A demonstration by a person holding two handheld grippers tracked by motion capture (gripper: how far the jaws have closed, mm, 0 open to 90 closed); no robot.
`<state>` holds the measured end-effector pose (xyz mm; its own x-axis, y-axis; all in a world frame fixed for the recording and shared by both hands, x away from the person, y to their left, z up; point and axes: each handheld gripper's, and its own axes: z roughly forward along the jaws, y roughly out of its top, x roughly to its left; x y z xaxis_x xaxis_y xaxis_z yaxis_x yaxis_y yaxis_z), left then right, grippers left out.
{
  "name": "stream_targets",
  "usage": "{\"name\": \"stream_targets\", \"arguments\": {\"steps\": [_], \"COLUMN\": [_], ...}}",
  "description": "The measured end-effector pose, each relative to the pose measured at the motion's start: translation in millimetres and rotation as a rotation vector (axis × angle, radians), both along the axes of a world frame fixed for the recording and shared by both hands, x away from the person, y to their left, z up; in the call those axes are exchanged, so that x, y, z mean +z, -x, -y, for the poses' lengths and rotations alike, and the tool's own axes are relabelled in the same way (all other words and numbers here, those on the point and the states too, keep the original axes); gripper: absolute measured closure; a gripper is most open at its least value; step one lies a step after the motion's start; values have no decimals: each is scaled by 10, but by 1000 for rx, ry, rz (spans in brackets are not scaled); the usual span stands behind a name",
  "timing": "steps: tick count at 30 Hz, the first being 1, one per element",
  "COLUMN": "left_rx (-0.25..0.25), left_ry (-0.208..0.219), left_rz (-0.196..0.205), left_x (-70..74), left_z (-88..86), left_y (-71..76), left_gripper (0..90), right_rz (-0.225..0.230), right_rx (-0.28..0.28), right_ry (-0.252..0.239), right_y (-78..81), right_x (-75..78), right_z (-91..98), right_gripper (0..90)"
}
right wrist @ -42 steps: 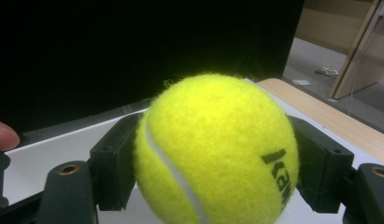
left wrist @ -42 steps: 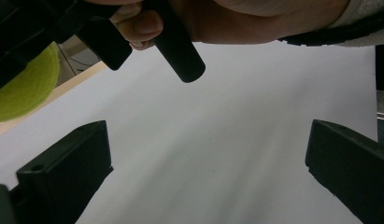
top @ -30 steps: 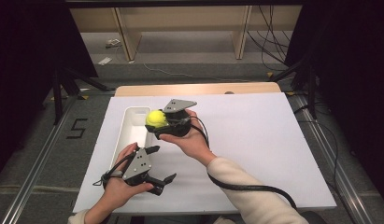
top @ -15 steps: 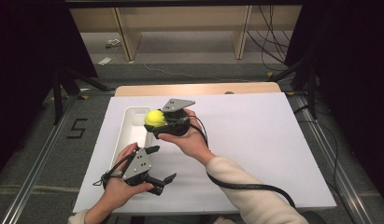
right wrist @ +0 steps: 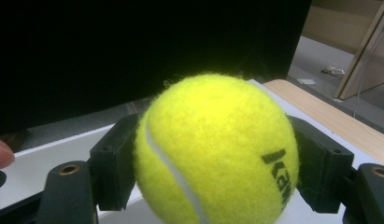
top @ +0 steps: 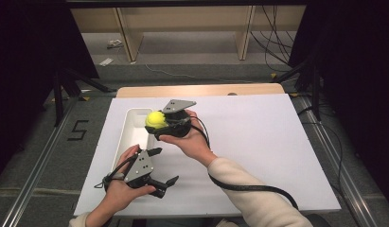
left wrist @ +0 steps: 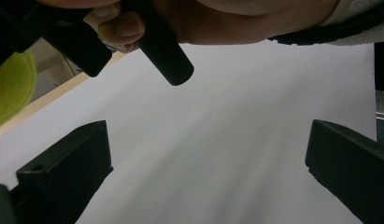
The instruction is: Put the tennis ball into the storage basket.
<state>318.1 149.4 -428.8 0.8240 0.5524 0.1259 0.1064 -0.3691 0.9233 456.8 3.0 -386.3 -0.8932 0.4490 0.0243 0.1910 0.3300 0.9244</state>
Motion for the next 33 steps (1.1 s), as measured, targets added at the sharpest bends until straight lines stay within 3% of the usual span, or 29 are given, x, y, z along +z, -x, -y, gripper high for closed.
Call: {"name": "stream_targets", "arguments": {"steps": [33], "left_rx": [-2], "left_ry": [0], "left_rz": [1], "left_x": [1], "left_z": [0], "left_y": [3], "left_gripper": [0], "right_rz": [-2], "right_rx": [16], "right_ry": [4], "right_y": [-32], "right_x": [2], "right_z": [-125], "right_gripper": [267]}}
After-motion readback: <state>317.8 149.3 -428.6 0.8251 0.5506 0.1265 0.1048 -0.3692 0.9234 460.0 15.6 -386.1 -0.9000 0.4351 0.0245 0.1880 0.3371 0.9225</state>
